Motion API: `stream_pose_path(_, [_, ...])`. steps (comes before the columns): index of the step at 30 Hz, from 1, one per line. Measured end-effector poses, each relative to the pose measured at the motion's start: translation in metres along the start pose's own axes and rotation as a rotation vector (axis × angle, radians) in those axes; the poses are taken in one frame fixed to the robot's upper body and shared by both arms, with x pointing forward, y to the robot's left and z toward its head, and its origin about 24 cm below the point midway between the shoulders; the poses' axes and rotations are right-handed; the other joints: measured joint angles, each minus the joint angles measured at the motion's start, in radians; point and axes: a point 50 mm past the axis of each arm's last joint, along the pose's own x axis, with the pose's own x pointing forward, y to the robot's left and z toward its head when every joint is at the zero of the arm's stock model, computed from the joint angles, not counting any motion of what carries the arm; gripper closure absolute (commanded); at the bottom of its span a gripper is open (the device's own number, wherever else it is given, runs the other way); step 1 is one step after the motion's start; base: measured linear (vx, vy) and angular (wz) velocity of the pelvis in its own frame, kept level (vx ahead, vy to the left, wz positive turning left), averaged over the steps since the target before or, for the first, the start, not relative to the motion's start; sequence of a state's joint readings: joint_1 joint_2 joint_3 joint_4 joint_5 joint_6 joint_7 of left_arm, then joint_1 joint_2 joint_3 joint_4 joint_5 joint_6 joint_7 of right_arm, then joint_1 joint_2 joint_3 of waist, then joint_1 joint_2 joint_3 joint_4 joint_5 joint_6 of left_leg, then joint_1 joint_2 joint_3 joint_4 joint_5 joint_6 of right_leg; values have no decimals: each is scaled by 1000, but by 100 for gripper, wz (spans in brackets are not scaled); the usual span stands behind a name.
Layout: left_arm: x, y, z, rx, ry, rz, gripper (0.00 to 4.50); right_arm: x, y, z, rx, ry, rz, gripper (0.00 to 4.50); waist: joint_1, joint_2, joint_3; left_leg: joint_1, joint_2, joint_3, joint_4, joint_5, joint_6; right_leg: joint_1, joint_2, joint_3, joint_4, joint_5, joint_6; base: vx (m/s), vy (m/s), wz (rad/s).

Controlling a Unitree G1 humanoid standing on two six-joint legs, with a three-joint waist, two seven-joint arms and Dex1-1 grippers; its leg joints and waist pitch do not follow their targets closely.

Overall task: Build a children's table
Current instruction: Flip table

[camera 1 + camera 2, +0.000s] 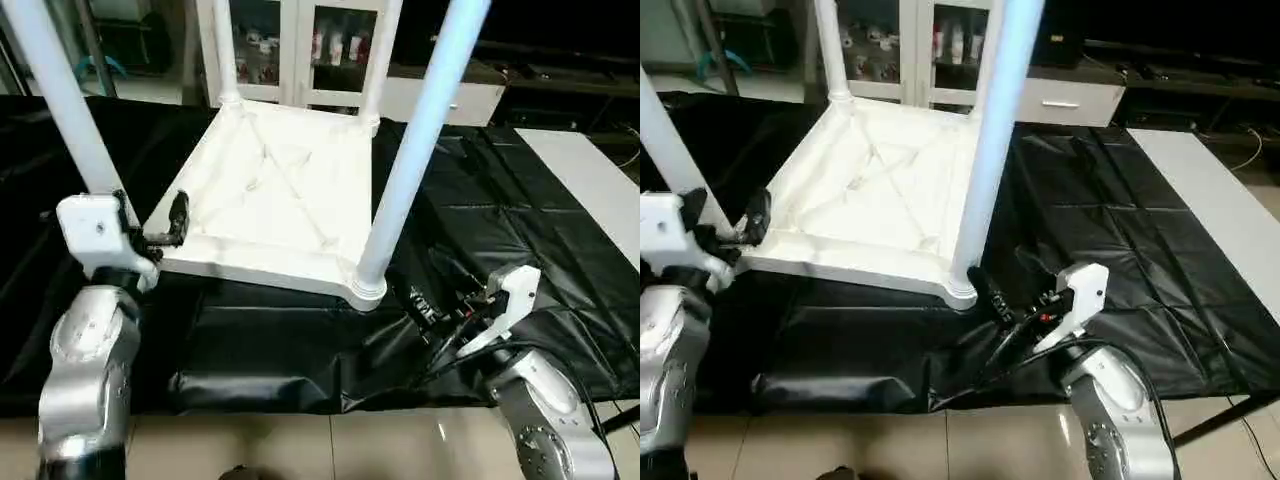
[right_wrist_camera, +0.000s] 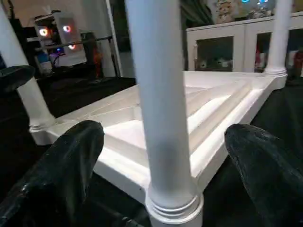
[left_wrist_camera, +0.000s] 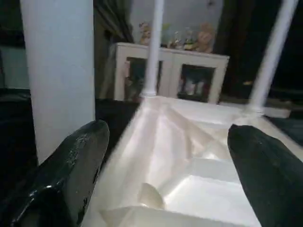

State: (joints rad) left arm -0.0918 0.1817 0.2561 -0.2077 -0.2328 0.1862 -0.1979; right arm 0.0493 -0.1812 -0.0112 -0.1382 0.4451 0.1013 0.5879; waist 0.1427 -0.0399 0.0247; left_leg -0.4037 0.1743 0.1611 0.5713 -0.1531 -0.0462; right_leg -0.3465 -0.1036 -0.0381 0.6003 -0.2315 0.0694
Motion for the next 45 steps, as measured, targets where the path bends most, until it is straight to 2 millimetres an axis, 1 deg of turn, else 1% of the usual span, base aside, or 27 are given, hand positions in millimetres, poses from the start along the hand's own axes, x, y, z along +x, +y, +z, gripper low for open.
stream_pose_path(2, [-11,-8,-7,-71,-4,-68,6,-1,0,0,-3,10,25,0,3,-2,0,0,1,1,0,0,0,-1,0,0,0,0,0,0,0,0])
stream_pose_path(4, [-14,-9,-7,-99,-23,-86,6,-1,0,0,1,14,46,0,8,-4,1,1,2,2,0,0,0,-2,0,0,0,0,0,0,0,0])
stream_pose_path(6, [-15,-4,-3,-93,-56,-62,6,-2,2,-1,4,23,68,0,6,-4,1,2,2,2,0,0,0,-1,0,0,0,1,0,0,0,0])
stream_pose_path(10, [-14,14,5,-51,-111,36,6,-2,2,-1,5,37,87,0,4,-7,0,2,2,2,0,0,0,-2,0,0,0,2,3,0,0,0])
stream_pose_path(13, [2,26,10,-10,-118,78,6,-2,2,-2,8,42,92,0,6,-8,0,3,2,2,0,0,0,-4,0,0,0,3,5,0,0,0])
stream_pose_path(14, [7,28,14,-1,-129,82,6,-2,3,-2,9,41,95,0,4,-8,0,3,2,2,0,0,0,-5,0,1,-1,3,5,0,0,0])
stream_pose_path(16, [17,30,17,14,-137,75,6,-2,3,-2,9,42,93,0,2,-7,0,3,1,2,0,0,0,-4,0,1,-1,4,5,0,0,0])
stream_pose_path(20, [36,32,12,26,-111,63,6,-2,2,-2,9,42,91,0,2,-6,1,3,1,2,1,0,0,-4,0,1,-1,6,3,0,0,0])
stream_pose_path(22, [53,37,10,26,-90,72,6,-1,4,-2,12,35,94,0,8,-3,2,3,2,2,0,0,0,-5,0,0,0,6,3,0,0,0])
stream_pose_path(24, [61,39,10,21,-83,77,6,-1,5,-2,15,33,90,0,9,-1,2,3,1,2,0,0,0,-4,0,1,0,8,0,0,0,0])
stream_pose_path(27, [70,36,10,10,-71,29,6,-3,6,-3,17,39,83,0,19,2,4,3,1,3,0,0,0,-3,-1,0,-1,8,-1,0,0,0])
stream_pose_path(32, [77,20,10,-15,-54,-74,6,-3,6,-5,9,52,67,0,33,8,8,3,1,6,0,0,0,-3,-4,-1,-1,8,-1,0,0,0])
stream_pose_path(35, [85,10,10,-46,-49,-112,6,-4,6,-7,3,64,59,0,33,10,9,3,1,7,0,0,0,-3,-5,-1,0,8,-1,0,0,0])
stream_pose_path(36, [88,8,9,-59,-47,-122,33,-4,7,-8,3,69,59,0,32,11,9,3,1,7,0,0,0,-4,-5,-1,0,8,-1,0,0,0])
stream_pose_path(37, [90,6,9,-80,-43,-141,41,-4,8,-9,1,74,63,0,30,11,9,3,1,7,0,0,0,-3,-5,-1,0,9,-1,0,0,0])
stream_pose_path(39, [90,2,7,-93,-28,-190,44,-3,9,-10,-3,79,67,0,29,12,10,3,1,7,0,0,0,-3,-5,-1,0,9,-1,0,0,0])
stream_pose_path(41, [90,-2,4,-99,-1,-247,67,-3,9,-10,-5,81,69,0,29,12,10,3,1,8,0,0,0,-4,-5,-1,0,9,-1,0,0,0])
stream_pose_path(43, [90,-3,2,-84,18,-258,91,-3,9,-10,-5,81,69,0,26,12,10,2,1,8,0,0,0,-3,-5,0,0,9,-1,0,0,0])
stream_pose_path(44, [90,-3,2,-79,24,-260,91,-3,9,-10,-6,82,69,0,24,12,10,1,1,8,0,0,0,-3,-5,0,0,9,-1,0,0,0])
stream_pose_path(45, [90,-2,0,-72,32,-259,100,-3,9,-10,-7,83,69,0,23,12,10,1,1,8,0,0,0,-2,-5,0,0,9,-1,0,0,0])
